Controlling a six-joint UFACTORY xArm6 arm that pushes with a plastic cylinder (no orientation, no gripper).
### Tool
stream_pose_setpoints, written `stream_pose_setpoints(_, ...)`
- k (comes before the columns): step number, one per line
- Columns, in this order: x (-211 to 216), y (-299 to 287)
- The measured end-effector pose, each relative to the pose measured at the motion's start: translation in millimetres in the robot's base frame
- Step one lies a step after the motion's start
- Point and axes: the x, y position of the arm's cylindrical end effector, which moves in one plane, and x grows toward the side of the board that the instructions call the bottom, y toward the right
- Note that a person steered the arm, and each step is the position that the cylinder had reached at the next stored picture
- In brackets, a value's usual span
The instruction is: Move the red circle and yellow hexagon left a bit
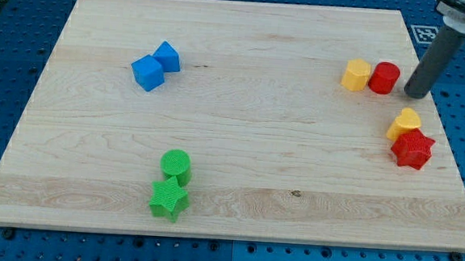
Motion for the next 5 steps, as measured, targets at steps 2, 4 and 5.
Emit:
stream_pose_setpoints(2, -13.3, -0.5)
stream_pose_setpoints(4, 7.8, -25.8)
stream_pose_setpoints(5, 13.9, -41.0)
